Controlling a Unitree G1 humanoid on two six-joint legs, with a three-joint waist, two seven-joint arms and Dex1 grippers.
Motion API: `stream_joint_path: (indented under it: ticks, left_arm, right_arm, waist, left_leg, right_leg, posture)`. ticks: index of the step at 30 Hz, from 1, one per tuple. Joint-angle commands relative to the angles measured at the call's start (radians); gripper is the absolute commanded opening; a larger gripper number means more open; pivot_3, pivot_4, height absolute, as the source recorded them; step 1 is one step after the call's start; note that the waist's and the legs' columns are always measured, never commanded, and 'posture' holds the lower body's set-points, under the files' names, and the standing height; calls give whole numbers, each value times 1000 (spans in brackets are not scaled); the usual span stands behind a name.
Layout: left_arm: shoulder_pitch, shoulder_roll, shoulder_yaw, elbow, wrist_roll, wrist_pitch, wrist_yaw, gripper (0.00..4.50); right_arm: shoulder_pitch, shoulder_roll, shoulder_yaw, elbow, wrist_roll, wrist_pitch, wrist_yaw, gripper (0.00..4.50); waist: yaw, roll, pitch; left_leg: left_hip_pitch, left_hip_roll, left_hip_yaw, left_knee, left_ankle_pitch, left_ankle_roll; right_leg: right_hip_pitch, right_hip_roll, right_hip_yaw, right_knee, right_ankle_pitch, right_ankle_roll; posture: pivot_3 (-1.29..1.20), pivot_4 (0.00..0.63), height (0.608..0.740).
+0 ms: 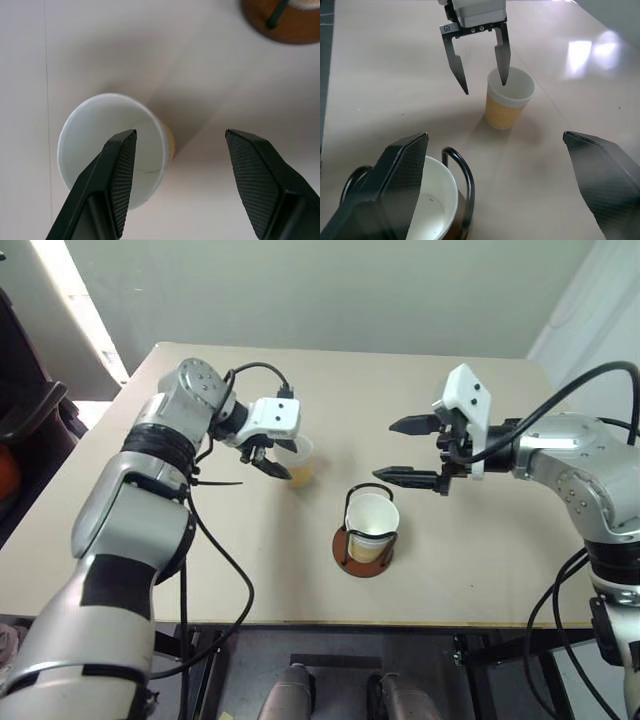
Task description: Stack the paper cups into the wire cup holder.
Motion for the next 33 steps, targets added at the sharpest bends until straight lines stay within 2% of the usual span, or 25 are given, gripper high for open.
stream_joint_path:
  ticks: [1,2,5,9,10,12,18,22,24,25,27,29,33]
  left_arm:
    - [-14,-12,6,27,70,-16,75,3021]
    - [-10,-13,-9,36,103,-24,105,3021]
    - [-8,-23,5,50,130,-35,137,2462]
    - [-15,-29,30,50,138,-56,132,1083]
    - [-16,-29,32,50,142,-60,135,617]
    - [-16,-27,41,50,144,-68,128,33]
    - [-35,2,87,41,133,-83,91,33]
    - [-93,22,166,-15,59,-109,-11,33]
    - [-134,20,243,-100,-55,-106,-142,33]
    - [-138,23,244,-168,-150,-86,-174,33]
    - [-118,47,196,-296,-304,-31,-186,33]
    - [-65,120,103,-533,-524,65,-186,33]
    - [-15,230,-5,-805,-781,162,-186,33]
  right_arm:
    - [0,-3,-43,-59,12,19,-16,4500]
    - [2,-7,-49,-64,14,24,-18,4500]
    - [10,-20,-65,-74,13,34,-14,4500]
    - [18,-32,-71,-82,11,37,-7,4500]
    - [17,-32,-70,-82,10,36,-6,4500]
    - [9,-29,-66,-79,7,32,-5,4500]
    - [0,-38,-66,-68,1,23,8,4500]
    - [1,-80,-94,-62,16,16,49,4500]
    - [15,-130,-142,-71,66,22,113,4500]
    - [41,-171,-158,-84,82,10,162,4500]
    - [82,-225,-176,-101,91,-15,220,4500]
    - [106,-260,-223,-96,115,-34,254,4500]
    - [116,-287,-283,-78,147,-53,285,4500]
  waist:
    - [-1,0,0]
    - [-2,0,0]
    - [-4,0,0]
    - [-5,0,0]
    - [-5,0,0]
    - [-7,0,0]
    - [-12,0,0]
    - [-12,0,0]
    - [-6,0,1]
    - [-6,0,1]
    - [-2,0,0]
    - [-8,1,0]
    - [-23,3,0]
  left_leg:
    - [1,0,1,0,-1,1]
    - [1,0,2,0,-1,2]
    - [1,0,3,1,-2,3]
    - [2,0,4,2,-2,3]
    - [2,0,5,2,-2,3]
    - [2,0,5,2,-2,4]
    - [2,0,7,2,-3,4]
    - [1,1,7,2,-3,5]
    - [-2,0,8,2,-3,5]
    - [-6,1,6,3,-2,5]
    - [-7,0,8,3,-3,5]
    - [-6,1,10,5,-4,2]
    - [-1,0,20,6,-5,-1]
  right_leg:
    - [0,0,1,0,0,0]
    - [0,0,2,0,0,1]
    - [-1,0,3,1,1,1]
    - [-1,0,4,1,1,2]
    - [-1,1,4,1,1,2]
    - [-1,1,4,1,1,2]
    - [-2,2,6,1,1,2]
    - [-3,1,6,1,1,2]
    - [-5,2,5,1,1,2]
    - [-7,1,5,1,1,3]
    - [-7,1,5,0,1,3]
    - [-5,-1,8,0,-1,6]
    - [-5,2,10,3,-3,9]
  posture:
    - [0,150,740]
    - [0,150,740]
    - [0,150,740]
    - [0,150,740]
    - [0,150,740]
    - [0,150,740]
    - [0,150,740]
    - [0,150,740]
    - [0,150,740]
    - [0,150,740]
    - [0,150,740]
    - [0,150,740]
    - [0,150,740]
